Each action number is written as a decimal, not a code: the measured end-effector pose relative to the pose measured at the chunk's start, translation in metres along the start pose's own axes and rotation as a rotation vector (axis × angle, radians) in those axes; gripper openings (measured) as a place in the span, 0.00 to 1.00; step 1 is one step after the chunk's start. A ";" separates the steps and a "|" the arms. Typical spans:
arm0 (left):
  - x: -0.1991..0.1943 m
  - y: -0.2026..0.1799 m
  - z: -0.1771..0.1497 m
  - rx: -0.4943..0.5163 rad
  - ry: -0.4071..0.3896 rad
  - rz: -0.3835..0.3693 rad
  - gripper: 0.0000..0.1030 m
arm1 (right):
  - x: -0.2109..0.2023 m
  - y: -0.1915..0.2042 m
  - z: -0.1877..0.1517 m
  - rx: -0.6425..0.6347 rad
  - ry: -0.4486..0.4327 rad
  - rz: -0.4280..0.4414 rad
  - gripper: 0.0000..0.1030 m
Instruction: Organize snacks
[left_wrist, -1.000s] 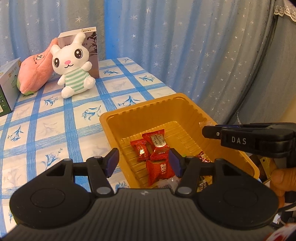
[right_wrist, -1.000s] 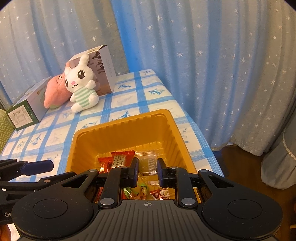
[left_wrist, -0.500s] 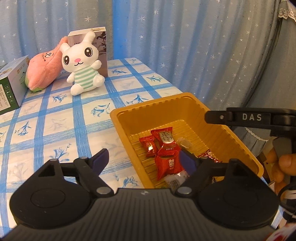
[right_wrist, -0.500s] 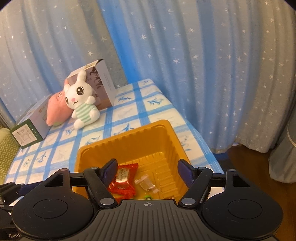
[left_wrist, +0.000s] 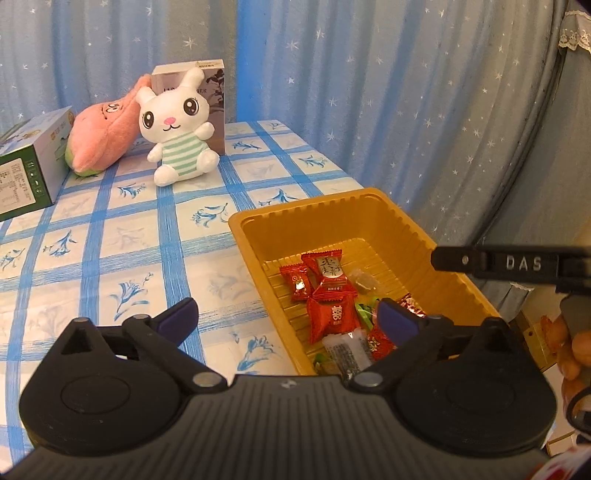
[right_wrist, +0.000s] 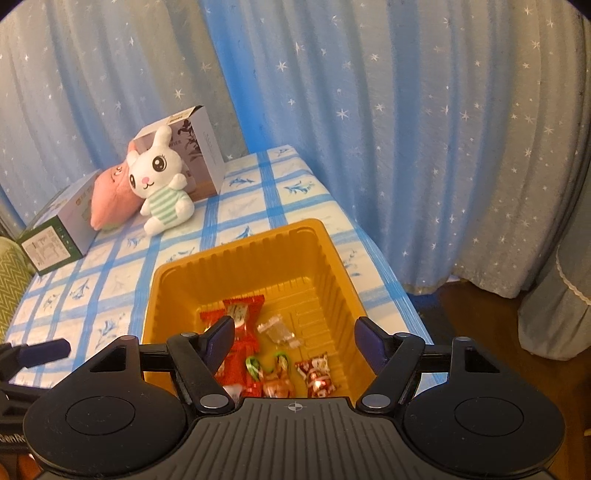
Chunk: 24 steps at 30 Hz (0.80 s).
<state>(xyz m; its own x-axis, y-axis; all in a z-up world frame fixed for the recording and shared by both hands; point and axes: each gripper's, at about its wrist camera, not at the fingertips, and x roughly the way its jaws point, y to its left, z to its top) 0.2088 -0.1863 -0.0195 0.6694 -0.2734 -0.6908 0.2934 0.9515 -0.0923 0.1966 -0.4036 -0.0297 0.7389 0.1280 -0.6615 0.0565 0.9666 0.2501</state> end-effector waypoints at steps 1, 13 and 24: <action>-0.003 -0.001 -0.001 -0.001 -0.004 0.002 1.00 | -0.004 0.000 -0.002 -0.001 0.001 -0.001 0.70; -0.053 0.000 -0.020 -0.023 -0.008 0.042 1.00 | -0.053 0.017 -0.029 -0.036 0.023 0.002 0.70; -0.107 0.004 -0.049 -0.080 -0.027 0.061 1.00 | -0.095 0.035 -0.054 -0.035 0.030 0.013 0.70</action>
<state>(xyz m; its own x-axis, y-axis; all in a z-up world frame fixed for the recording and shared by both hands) 0.1053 -0.1465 0.0190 0.7026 -0.2172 -0.6776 0.1969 0.9744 -0.1081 0.0920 -0.3696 0.0041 0.7188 0.1472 -0.6795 0.0229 0.9718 0.2348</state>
